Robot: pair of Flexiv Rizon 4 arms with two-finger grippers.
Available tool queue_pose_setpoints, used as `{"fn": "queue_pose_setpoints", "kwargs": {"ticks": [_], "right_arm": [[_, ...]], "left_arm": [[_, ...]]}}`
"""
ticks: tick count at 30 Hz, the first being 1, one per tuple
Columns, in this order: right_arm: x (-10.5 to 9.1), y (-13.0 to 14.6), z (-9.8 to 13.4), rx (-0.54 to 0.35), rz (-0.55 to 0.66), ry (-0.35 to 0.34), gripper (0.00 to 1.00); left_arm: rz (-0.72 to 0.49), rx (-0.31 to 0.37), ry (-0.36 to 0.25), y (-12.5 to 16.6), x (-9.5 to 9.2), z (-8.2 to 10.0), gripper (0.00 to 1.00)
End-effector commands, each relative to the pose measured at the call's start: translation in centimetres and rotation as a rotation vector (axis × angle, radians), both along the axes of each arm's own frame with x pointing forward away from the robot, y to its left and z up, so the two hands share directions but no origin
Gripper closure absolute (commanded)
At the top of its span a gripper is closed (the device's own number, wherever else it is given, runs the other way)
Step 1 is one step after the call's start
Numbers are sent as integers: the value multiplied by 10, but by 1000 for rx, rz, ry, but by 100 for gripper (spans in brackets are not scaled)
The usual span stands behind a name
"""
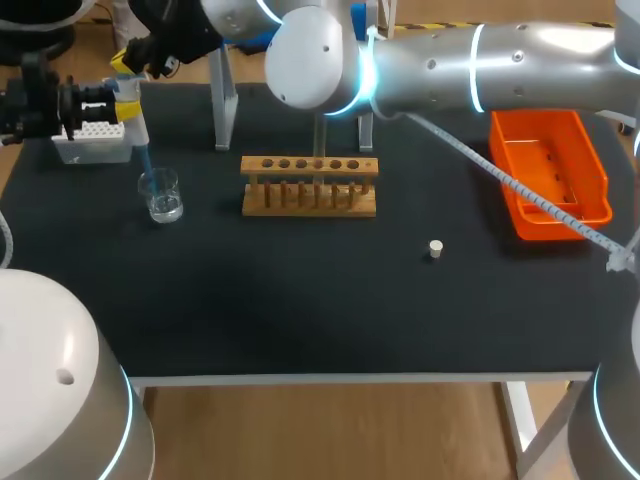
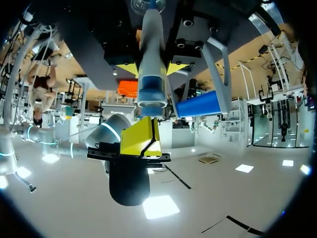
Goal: Invert the test tube, pick up the pipette, mount the tip to pipette, aspirate from beaker and dispense into the tube, eject the tip, return the pipette, and cap with the stopper.
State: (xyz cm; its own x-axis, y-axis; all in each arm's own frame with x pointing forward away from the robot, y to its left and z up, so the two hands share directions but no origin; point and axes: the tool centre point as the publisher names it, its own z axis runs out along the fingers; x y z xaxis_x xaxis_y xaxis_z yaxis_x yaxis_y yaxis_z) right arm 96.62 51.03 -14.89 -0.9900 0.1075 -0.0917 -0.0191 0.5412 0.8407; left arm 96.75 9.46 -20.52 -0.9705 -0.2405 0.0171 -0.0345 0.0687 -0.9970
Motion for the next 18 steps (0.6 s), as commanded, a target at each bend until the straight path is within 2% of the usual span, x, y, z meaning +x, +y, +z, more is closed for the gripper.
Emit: {"fn": "queue_pose_setpoints", "kwargs": {"ticks": [1, 5, 10, 11, 12, 13, 18], "right_arm": [[1, 1, -5, -13, -2, 1, 100], [2, 0, 5, 5, -1, -7, 100], [0, -7, 28, 41, 16, -33, 98], [0, -10, 32, 46, 17, -38, 67], [-1, -14, 37, 50, 22, -46, 30], [-2, -19, 41, 56, 25, -53, 0], [-1, -53, 58, 71, 49, -64, 0]], "left_arm": [[1, -1, -2, -1, 1, 6, 100], [1, -1, -2, -1, 1, 6, 100], [1, -1, -2, -1, 1, 6, 100], [1, -1, -2, -1, 1, 6, 100], [1, -1, -2, -1, 1, 6, 100], [1, -1, -2, -1, 1, 6, 100], [1, -1, -2, -1, 1, 6, 100]]}}
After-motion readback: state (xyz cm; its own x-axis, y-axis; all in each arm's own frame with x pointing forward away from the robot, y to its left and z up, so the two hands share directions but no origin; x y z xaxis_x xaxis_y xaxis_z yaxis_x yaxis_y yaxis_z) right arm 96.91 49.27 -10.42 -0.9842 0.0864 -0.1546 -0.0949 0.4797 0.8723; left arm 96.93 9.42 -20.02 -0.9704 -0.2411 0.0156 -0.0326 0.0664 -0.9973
